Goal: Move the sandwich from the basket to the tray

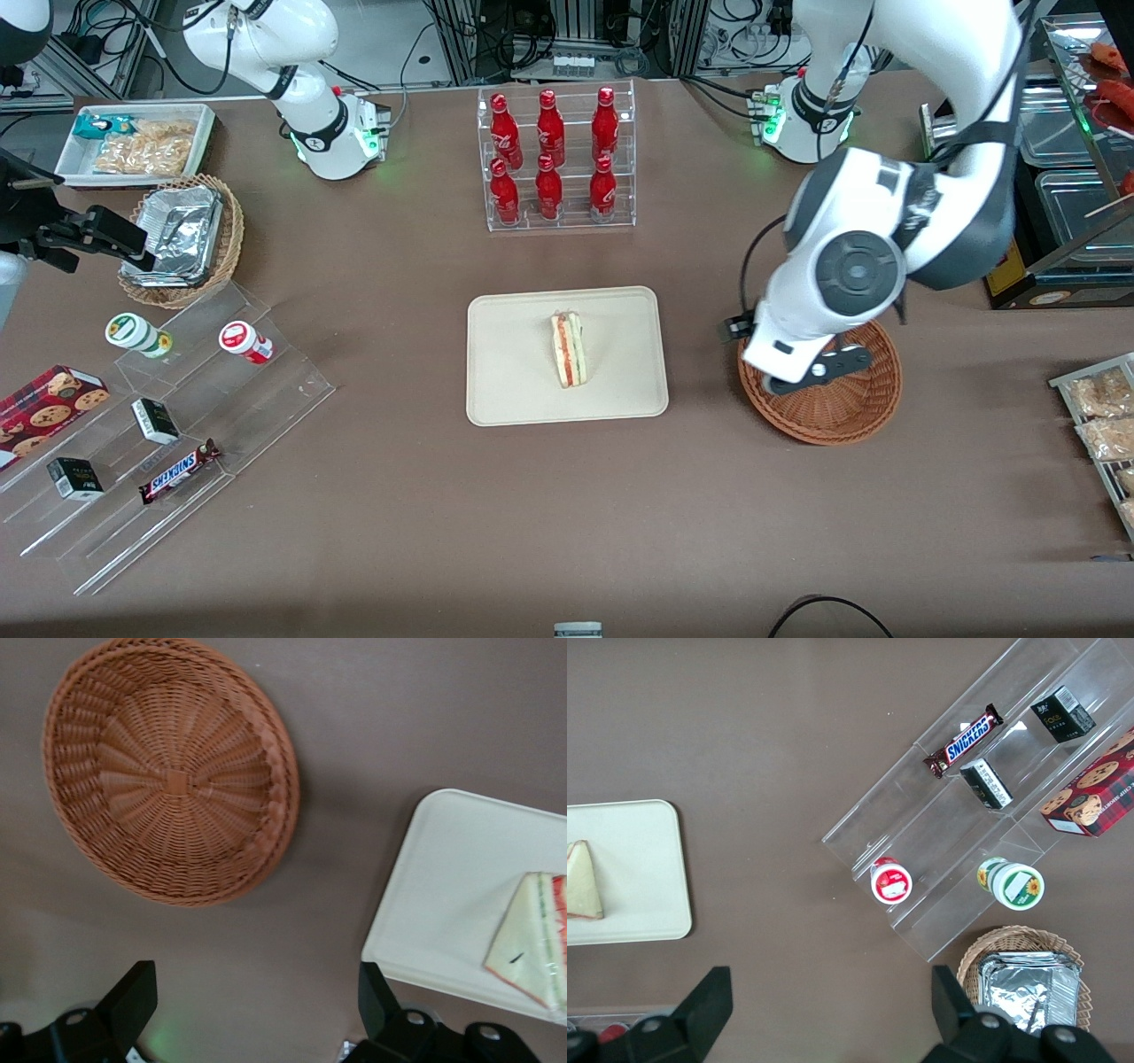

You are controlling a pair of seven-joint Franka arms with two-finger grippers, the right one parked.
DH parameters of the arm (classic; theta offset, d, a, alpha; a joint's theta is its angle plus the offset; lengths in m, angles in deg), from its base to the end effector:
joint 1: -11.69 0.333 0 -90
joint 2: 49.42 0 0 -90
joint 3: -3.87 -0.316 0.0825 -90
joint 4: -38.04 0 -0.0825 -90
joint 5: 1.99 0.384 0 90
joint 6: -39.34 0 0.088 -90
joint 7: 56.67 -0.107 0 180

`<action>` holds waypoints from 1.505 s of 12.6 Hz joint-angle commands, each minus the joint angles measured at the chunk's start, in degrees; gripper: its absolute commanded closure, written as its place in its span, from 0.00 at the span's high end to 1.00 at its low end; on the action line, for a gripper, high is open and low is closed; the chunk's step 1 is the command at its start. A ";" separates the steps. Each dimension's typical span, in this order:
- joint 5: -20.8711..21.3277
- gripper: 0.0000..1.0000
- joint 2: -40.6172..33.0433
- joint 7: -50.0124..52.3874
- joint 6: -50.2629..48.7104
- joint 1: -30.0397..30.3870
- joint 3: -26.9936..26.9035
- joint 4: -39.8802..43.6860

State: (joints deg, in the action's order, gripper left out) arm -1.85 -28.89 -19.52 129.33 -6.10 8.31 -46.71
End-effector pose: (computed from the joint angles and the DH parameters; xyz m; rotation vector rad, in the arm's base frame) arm 0.5920 -0.2348 0.4525 -2.9840 -0.3922 0.3684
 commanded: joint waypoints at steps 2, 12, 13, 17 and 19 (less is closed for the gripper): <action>-2.15 1.00 -10.39 -11.46 0.10 7.13 0.57 -9.98; -0.67 1.00 -23.24 -31.97 -5.79 18.31 0.74 -12.99; -0.58 1.00 -23.95 -32.14 -5.97 18.49 0.66 -13.08; 0.65 1.00 -25.36 -32.76 -4.13 19.11 0.57 -12.90; 0.65 1.00 -25.36 -32.50 -2.20 19.02 0.48 -13.17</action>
